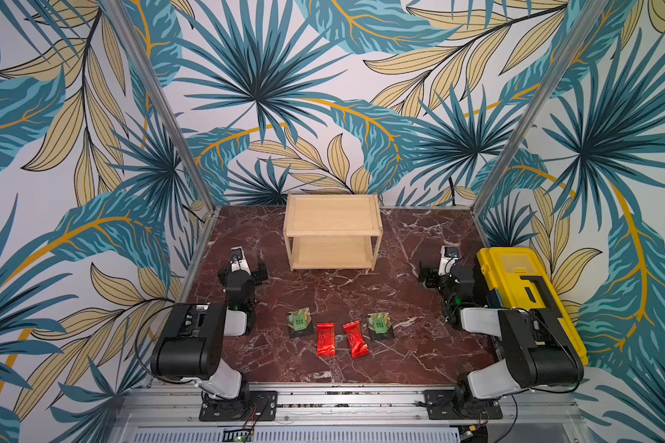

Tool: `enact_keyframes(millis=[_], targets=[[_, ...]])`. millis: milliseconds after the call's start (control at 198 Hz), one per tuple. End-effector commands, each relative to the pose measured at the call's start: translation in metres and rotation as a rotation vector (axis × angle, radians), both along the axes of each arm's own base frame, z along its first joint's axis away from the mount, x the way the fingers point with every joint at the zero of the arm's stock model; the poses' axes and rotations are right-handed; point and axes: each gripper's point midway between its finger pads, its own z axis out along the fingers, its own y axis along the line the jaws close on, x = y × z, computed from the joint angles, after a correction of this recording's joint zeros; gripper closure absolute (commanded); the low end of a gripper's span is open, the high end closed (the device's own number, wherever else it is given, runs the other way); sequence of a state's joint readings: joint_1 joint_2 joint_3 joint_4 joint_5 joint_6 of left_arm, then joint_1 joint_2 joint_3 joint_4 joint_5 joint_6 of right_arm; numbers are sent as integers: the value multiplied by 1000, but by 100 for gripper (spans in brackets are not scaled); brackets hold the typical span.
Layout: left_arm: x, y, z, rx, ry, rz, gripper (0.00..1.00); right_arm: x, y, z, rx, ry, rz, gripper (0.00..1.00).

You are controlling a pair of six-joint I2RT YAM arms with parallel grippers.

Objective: Place the tea bags on the shelf by color
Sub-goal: Move the shelf to the center of the board.

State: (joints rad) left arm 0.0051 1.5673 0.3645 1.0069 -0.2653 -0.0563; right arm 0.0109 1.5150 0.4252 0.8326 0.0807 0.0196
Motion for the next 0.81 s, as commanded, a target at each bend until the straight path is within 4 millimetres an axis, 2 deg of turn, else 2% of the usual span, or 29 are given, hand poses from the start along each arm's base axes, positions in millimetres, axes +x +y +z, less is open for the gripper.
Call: enact_keyframes(millis=[0, 262, 343, 403, 549, 645, 711, 801], targets=[[-3, -3, -2, 0, -1, -13, 0, -3, 0, 1, 11, -8, 0, 1], [-4, -3, -2, -1, -2, -13, 0, -3, 0, 1, 9, -6, 0, 1], [-7, 2, 2, -2, -10, 28, 0, -3, -1, 2, 6, -13, -2, 0], [-11, -1, 6, 3, -31, 9, 0, -3, -1, 6, -4, -19, -7, 1], [-17, -8, 29, 55, -41, 22, 0, -12, -1, 41, -32, -10, -42, 0], [-25, -13, 57, 56, -60, 37, 0, -19, 3, 71, 53, -48, -79, 1], [-28, -25, 76, -9, -45, 22, 0, -22, 18, 91, 150, -64, -58, 3], [-26, -42, 105, -182, -6, -18, 0, -24, 55, 119, 206, -34, 22, 5]])
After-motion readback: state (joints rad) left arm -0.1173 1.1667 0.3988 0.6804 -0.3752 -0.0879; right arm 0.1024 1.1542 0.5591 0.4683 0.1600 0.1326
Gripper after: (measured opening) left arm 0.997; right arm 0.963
